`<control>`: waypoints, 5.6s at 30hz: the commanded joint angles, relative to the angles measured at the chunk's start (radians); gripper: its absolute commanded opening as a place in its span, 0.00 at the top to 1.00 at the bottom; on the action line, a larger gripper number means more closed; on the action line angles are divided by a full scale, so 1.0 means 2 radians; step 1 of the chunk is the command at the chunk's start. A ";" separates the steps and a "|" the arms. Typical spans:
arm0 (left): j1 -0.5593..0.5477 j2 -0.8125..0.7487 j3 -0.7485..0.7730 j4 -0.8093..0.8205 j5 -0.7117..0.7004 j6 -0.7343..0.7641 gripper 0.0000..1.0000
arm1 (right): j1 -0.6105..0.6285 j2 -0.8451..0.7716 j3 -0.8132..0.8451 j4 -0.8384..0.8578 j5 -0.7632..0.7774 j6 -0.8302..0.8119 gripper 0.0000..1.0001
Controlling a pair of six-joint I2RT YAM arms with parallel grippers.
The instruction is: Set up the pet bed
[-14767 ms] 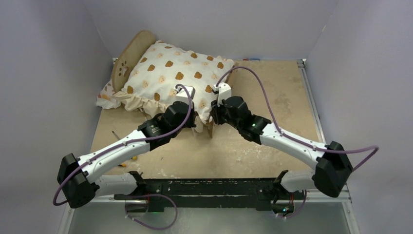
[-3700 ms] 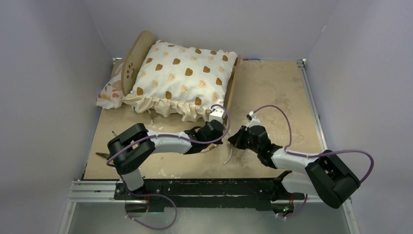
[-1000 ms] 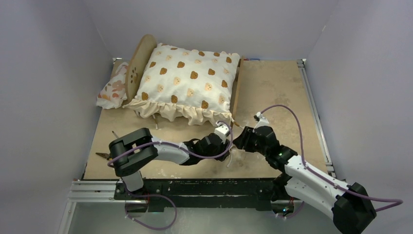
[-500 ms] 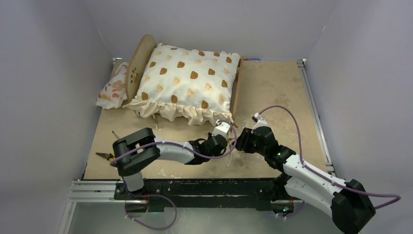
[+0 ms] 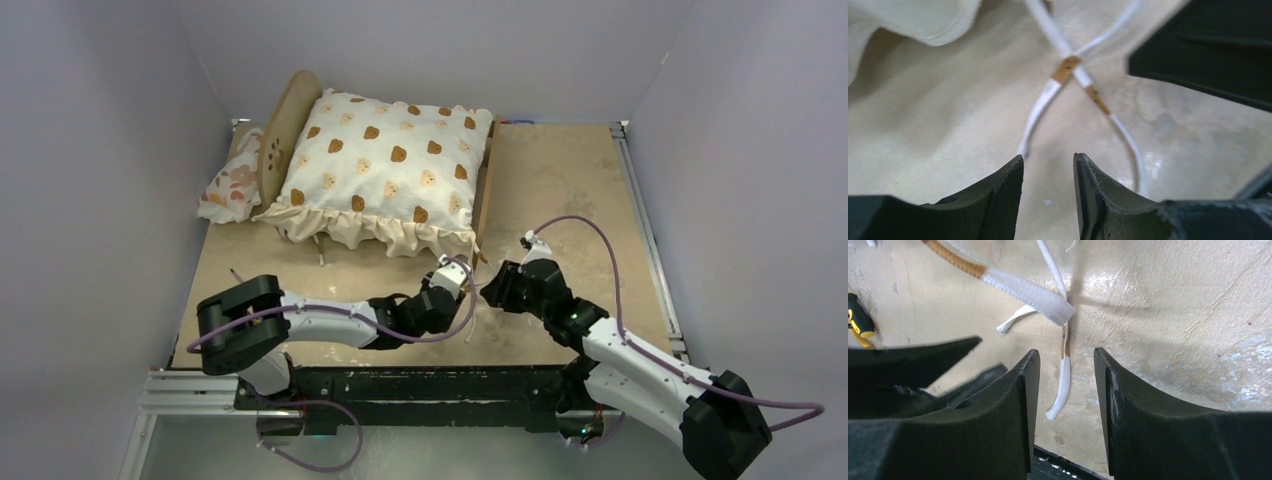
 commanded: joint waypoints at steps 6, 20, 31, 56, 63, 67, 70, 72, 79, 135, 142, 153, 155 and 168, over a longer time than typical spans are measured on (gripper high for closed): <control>-0.053 0.031 0.006 0.072 0.056 0.063 0.59 | 0.000 0.008 0.042 0.010 0.033 -0.015 0.54; -0.083 0.075 0.025 0.079 0.065 0.046 0.59 | -0.001 0.029 0.047 0.032 0.046 -0.024 0.53; -0.083 0.034 0.034 0.088 0.061 0.017 0.57 | -0.002 0.021 0.048 0.018 0.075 -0.024 0.53; -0.080 0.072 0.063 0.024 0.028 -0.028 1.00 | -0.003 0.028 0.046 0.038 0.076 -0.032 0.48; -0.055 0.033 0.057 0.027 0.023 -0.014 1.00 | -0.003 0.034 0.054 0.057 0.080 -0.042 0.48; -0.026 0.021 0.053 0.034 0.033 -0.003 1.00 | -0.004 0.031 0.055 0.062 0.079 -0.046 0.48; -0.001 0.014 0.048 0.049 0.052 -0.001 1.00 | -0.005 0.023 0.054 0.065 0.081 -0.051 0.48; 0.012 0.011 0.045 0.061 0.063 0.000 1.00 | -0.006 0.019 0.054 0.065 0.083 -0.054 0.48; 0.034 0.017 0.049 0.088 0.068 0.010 1.00 | -0.008 -0.006 0.056 0.061 0.109 -0.055 0.48; 0.090 0.064 -0.037 0.392 0.176 -0.022 1.00 | -0.087 0.143 -0.003 0.270 -0.186 0.007 0.50; 0.090 0.068 -0.058 0.452 0.206 0.007 1.00 | -0.090 0.158 -0.007 0.279 -0.206 0.030 0.50; 0.090 0.090 -0.076 0.512 0.247 0.052 1.00 | -0.099 0.184 -0.018 0.308 -0.234 0.043 0.62; 0.090 0.096 -0.072 0.508 0.248 0.060 0.99 | -0.098 0.185 -0.017 0.307 -0.238 0.041 0.67; 0.090 0.091 -0.055 0.453 0.240 0.093 0.87 | -0.103 0.197 -0.015 0.299 -0.252 0.022 1.00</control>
